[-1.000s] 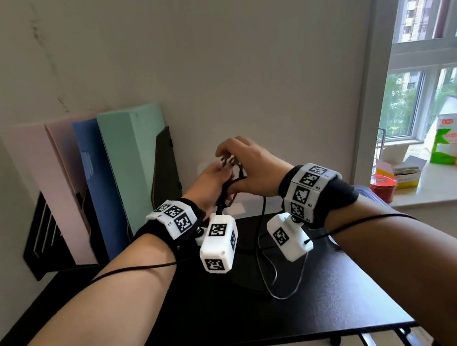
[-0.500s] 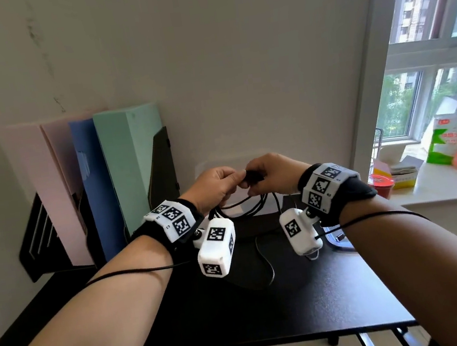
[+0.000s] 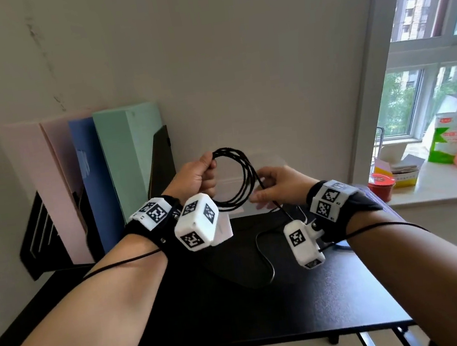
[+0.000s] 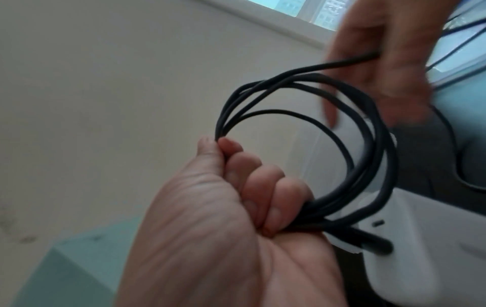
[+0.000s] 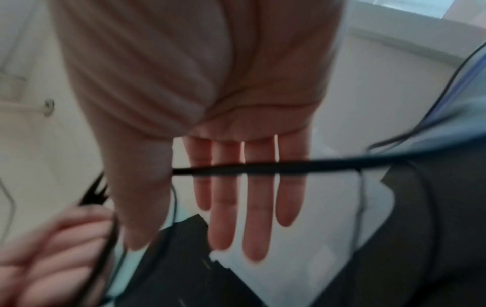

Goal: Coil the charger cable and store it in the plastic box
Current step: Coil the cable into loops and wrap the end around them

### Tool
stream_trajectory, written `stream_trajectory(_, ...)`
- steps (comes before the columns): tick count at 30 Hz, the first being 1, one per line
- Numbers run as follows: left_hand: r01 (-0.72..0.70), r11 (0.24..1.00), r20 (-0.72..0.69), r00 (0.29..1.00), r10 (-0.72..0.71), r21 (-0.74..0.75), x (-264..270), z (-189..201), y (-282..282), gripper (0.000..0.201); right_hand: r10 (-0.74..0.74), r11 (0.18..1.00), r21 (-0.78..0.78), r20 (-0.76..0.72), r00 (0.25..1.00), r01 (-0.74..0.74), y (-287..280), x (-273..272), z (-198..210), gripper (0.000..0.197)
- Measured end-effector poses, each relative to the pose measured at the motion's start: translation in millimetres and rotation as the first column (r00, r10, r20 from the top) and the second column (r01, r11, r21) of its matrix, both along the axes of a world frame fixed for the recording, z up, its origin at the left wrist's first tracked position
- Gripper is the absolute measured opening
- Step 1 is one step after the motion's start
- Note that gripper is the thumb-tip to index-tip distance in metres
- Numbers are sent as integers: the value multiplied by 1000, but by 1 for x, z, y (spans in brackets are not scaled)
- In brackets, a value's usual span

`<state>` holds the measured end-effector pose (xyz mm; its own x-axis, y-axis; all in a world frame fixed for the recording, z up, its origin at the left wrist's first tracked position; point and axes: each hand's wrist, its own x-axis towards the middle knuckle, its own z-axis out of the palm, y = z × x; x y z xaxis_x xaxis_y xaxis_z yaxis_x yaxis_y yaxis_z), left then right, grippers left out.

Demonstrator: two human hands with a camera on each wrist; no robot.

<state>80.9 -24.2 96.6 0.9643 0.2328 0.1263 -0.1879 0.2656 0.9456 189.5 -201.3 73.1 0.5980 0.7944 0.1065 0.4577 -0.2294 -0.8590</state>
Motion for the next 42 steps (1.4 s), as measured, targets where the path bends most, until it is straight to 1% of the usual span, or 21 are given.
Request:
stream_trajectory(2, -29, 996, 9, 1000, 30, -84, 0, 4, 8, 38, 51, 994, -95, -26, 998, -54, -6, 2, -15, 11)
stream_trajectory(3, -48, 993, 14, 999, 49, -106, 0, 5, 11, 38, 56, 989, -139, -17, 998, -57, -9, 4, -22, 12)
stream_trajectory(7, -160, 967, 39, 984, 171, -201, -1, 8, 25, 38, -38, 976, -204, 153, 988, 69, -21, 12, -31, 15)
stream_trajectory(9, -218, 929, 35, 970, 239, -300, -3, 6, 34, 39, -110, 984, -125, 157, 981, 130, -26, 23, -34, 18)
stream_trajectory(11, -269, 885, 20, 954, 299, -379, -4, 6, 43, 40, -201, 979, 30, 45, 979, 200, -31, 33, -38, 17)
stream_trajectory(14, -329, 845, -1, 932, 362, -420, -5, 5, 52, 43, -241, 927, 250, -173, 955, 279, -35, 34, -37, 13)
stream_trajectory(16, -338, 841, -8, 929, 369, -423, -5, 3, 53, 43, -244, 892, 311, -278, 929, 327, -34, 31, -32, 20)
stream_trajectory(17, -339, 844, -10, 930, 369, -416, -5, 1, 53, 43, -274, 882, 311, -276, 921, 355, -32, 29, -28, 22)
stream_trajectory(19, -331, 855, -4, 933, 359, -400, -2, -2, 53, 42, -395, 866, 262, -168, 903, 427, -25, 28, -22, 23)
stream_trajectory(21, -315, 861, 8, 938, 347, -399, 1, -4, 53, 42, -514, 852, 144, 43, 857, 504, -18, 26, -16, 23)
stream_trajectory(22, -308, 861, 17, 939, 344, -404, 2, -4, 53, 42, -525, 850, 55, 163, 835, 524, -15, 24, -13, 24)
stream_trajectory(24, -294, 864, 35, 941, 336, -409, 3, -4, 52, 40, -452, 837, -155, 345, 823, 525, -10, 17, -7, 25)
stream_trajectory(26, -268, 882, 47, 950, 309, -388, 4, -2, 47, 36, -332, 791, -325, 482, 811, 517, -4, 5, -1, 25)
stream_trajectory(28, -254, 904, 53, 956, 289, -343, 5, -2, 42, 35, -181, 746, -433, 598, 781, 505, 2, -10, 6, 20)
stream_trajectory(30, -252, 929, 65, 958, 279, -270, 7, -2, 35, 35, -8, 724, -493, 693, 721, 482, 9, -27, 12, 15)
stream_trajectory(34, -268, 962, 79, 959, 271, -46, 9, -4, 18, 32, 245, 744, -537, 773, 584, 398, 21, -53, 20, 20)
stream_trajectory(36, -252, 965, 87, 965, 246, 76, 10, -5, 7, 29, 301, 773, -525, 798, 522, 358, 26, -62, 26, 28)
stream_trajectory(38, -245, 951, 93, 968, 231, 189, 9, -7, -4, 29, 300, 824, -472, 831, 468, 311, 29, -66, 33, 31)
stream_trajectory(40, -247, 935, 85, 969, 233, 253, 8, -9, -11, 28, 261, 874, -407, 854, 450, 267, 30, -67, 41, 29)
stream_trajectory(41, -243, 935, 69, 970, 233, 259, 7, -10, -14, 28, 226, 897, -371, 852, 473, 241, 29, -66, 45, 25)
stream_trajectory(42, -236, 937, 53, 972, 230, 259, 6, -11, -16, 27, 186, 920, -334, 833, 521, 205, 28, -65, 48, 20)
